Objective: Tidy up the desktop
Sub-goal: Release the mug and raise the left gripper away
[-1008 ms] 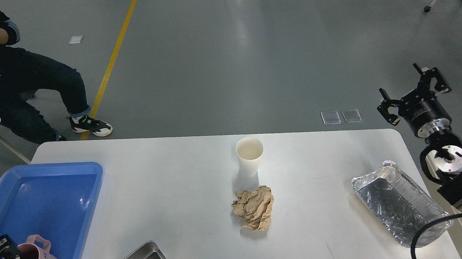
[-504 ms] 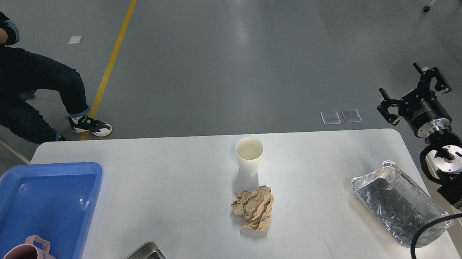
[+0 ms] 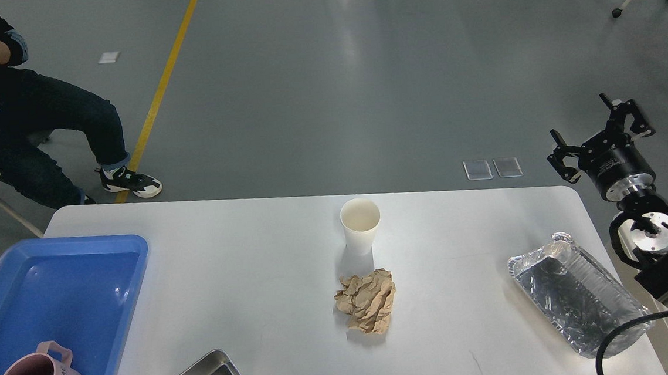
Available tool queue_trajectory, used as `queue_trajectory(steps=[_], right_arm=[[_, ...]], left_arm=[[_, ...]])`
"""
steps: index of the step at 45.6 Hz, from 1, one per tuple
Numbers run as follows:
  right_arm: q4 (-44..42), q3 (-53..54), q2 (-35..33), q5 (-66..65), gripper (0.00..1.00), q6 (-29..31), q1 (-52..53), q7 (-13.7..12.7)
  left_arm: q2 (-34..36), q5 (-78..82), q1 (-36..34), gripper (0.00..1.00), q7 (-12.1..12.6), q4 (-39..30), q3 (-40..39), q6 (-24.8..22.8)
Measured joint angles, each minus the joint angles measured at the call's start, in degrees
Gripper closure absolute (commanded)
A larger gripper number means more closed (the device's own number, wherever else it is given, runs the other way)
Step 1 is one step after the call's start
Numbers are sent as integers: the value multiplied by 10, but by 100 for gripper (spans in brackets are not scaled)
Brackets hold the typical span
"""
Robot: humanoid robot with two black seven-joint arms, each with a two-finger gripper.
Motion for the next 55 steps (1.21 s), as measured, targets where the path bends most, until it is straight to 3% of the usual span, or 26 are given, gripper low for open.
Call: queue_trajectory(steps=[3,11,16,28,36,42,55], right_arm=[[0,0,1,0,0,0,0,0],[0,0,3,0,0,0,0,0],[0,0,3,0,0,0,0,0],[0,0,4,0,0,0,1,0],[0,0,2,0,0,0,-1,0],[0,0,2,0,0,0,-1,0],[0,0,2,0,0,0,2,0]], left_arm=[[-10,33,-2,8,-22,-1,-5,10],[-45,146,-6,6,-126,-4,-11,50],[-70,166,-6,5,-153,-11,-13,66],[-99,178,-1,5,-168,-68,-8,91],[-83,239,11,5,-138,-110,36,74],[-52,253,16,5,-116,-129,72,58],[93,280,49,5,-126,-248,104,28]])
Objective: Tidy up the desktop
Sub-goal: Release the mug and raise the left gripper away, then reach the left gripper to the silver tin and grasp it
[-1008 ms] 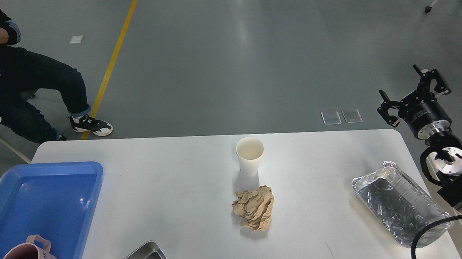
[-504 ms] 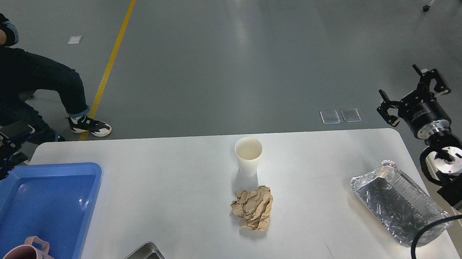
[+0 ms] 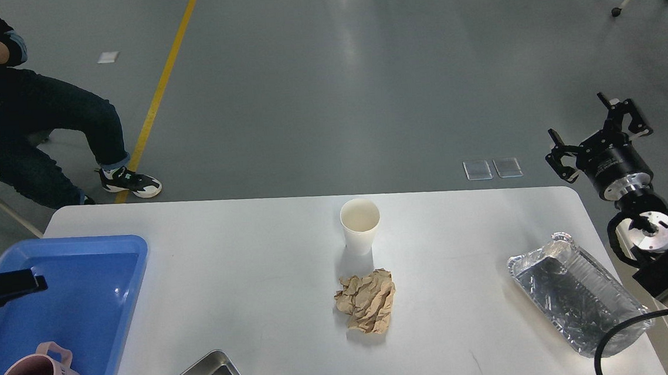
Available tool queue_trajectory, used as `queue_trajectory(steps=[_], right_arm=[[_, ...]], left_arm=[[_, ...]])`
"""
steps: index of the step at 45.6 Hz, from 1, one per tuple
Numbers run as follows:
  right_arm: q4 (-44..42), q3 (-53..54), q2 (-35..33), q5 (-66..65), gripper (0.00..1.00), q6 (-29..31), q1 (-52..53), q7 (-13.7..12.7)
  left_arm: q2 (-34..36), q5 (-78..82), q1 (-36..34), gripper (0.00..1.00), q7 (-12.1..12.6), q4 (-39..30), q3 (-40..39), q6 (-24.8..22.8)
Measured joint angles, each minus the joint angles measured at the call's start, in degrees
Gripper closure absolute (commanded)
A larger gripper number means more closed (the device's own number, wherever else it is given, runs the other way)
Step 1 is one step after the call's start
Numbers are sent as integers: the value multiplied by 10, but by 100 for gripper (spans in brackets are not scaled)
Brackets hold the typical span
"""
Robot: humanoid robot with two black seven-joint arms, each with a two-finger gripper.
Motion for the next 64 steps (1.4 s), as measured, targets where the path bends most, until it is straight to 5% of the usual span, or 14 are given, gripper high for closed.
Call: queue_trajectory(steps=[13,22,28,33,44,52,64], right_arm=[[0,0,-4,0,0,0,3,0],[0,0,-4,0,0,0,7,0],[0,0,-5,0,0,0,7,0],[-1,1,-5,0,0,0,7,0],[0,1,-5,0,0,0,6,0],[0,1,-5,0,0,0,5,0],[0,0,-4,0,0,0,3,0]], left_arm=[[145,0,5,3,-8,-52,1,-90],[183,2,-1,3,-98,-66,-5,-124],[197,2,-28,3,-127,-71,-10,-173],[207,2,-78,3,-130,-71,-6,-256],[186,1,-92,3,-124,-70,12,-280],[110,0,-90,2,-85,-70,18,-253],[-35,4,-73,1,65,-62,35,-213]])
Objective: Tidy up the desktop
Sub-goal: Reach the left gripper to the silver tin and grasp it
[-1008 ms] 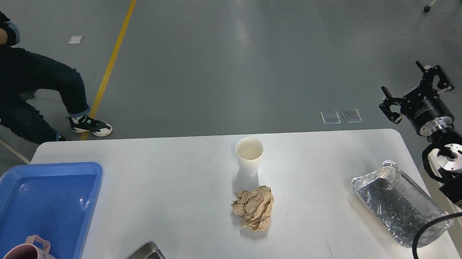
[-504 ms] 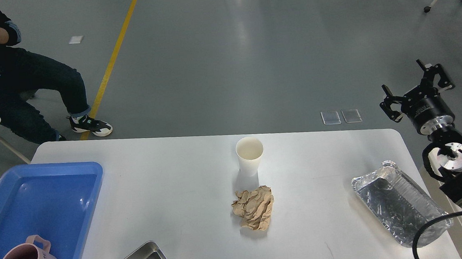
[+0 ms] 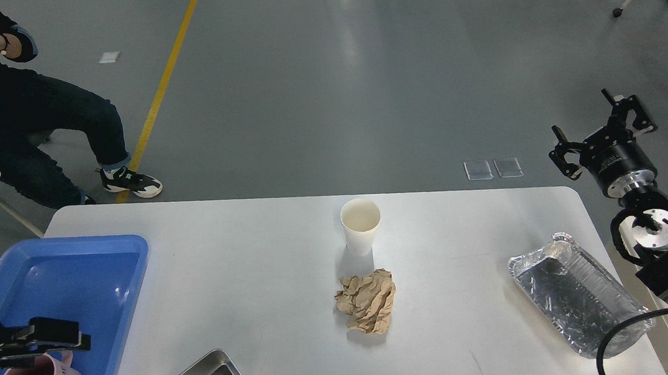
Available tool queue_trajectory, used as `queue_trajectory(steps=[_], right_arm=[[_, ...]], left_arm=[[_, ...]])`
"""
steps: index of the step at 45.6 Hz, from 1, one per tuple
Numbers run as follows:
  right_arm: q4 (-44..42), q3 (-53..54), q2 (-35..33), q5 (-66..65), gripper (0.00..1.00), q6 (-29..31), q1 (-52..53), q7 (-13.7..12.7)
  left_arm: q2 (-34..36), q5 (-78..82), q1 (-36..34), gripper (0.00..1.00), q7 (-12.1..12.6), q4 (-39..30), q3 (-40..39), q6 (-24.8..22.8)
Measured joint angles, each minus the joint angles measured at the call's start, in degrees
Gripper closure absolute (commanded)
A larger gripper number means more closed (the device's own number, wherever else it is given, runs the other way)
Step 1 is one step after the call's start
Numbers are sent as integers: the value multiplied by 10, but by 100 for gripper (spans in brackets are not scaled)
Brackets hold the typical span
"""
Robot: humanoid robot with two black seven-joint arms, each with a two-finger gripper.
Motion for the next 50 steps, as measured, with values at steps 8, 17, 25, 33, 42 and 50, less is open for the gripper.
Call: queue_trajectory(steps=[8,17,25,33,42,50], right_arm=[[0,0,0,0,0,0,-3,0],[-1,0,0,0,0,1,-6,0],[-1,0,0,0,0,2,-9,0],[-1,0,0,0,0,2,-10,0],[-1,0,2,0,0,2,-11,0],[-1,0,2,0,0,2,-14,0]], left_arm=[[-78,2,3,1,73,23,2,1],[-153,3,-7,1,106,45,0,8],[-199,6,-10,1,113,78,-1,14],[-235,26,-8,1,120,93,1,14],[-278,35,-7,1,177,121,2,10],[-329,28,-13,1,268,133,-7,7]])
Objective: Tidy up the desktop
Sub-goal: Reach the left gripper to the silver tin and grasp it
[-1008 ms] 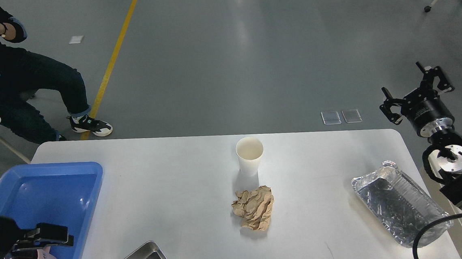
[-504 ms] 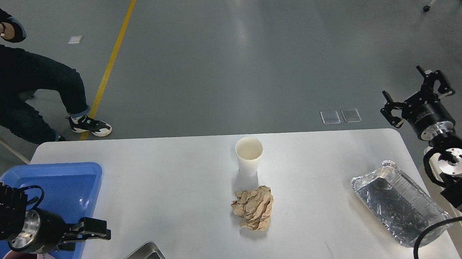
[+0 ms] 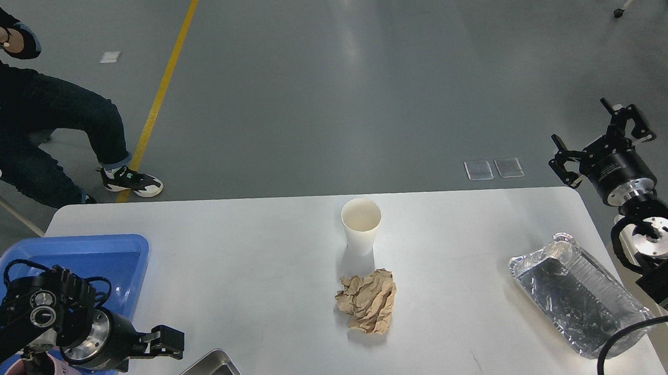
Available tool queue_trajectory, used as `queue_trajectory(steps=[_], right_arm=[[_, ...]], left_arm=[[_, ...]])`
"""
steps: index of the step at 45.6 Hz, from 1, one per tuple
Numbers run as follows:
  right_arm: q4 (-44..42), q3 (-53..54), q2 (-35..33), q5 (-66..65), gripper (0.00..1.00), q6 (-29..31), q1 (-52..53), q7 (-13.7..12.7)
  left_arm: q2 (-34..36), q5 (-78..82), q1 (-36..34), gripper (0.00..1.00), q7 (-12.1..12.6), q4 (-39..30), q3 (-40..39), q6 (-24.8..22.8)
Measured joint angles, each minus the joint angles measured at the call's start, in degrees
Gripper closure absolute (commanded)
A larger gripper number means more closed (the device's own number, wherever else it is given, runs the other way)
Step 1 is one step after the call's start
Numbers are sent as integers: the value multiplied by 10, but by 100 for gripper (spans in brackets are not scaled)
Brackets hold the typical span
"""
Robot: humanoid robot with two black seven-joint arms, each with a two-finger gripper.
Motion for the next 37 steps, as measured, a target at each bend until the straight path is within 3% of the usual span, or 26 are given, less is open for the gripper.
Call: queue_trajectory(steps=[14,37], right_arm=[[0,1,-2,0,0,0,-3,0],[-1,1,-4,1,0,0,-4,1]], left_arm=[[-59,1,-22,1,17,16,5,-2],[-61,0,-29,0,20,15,6,-77]])
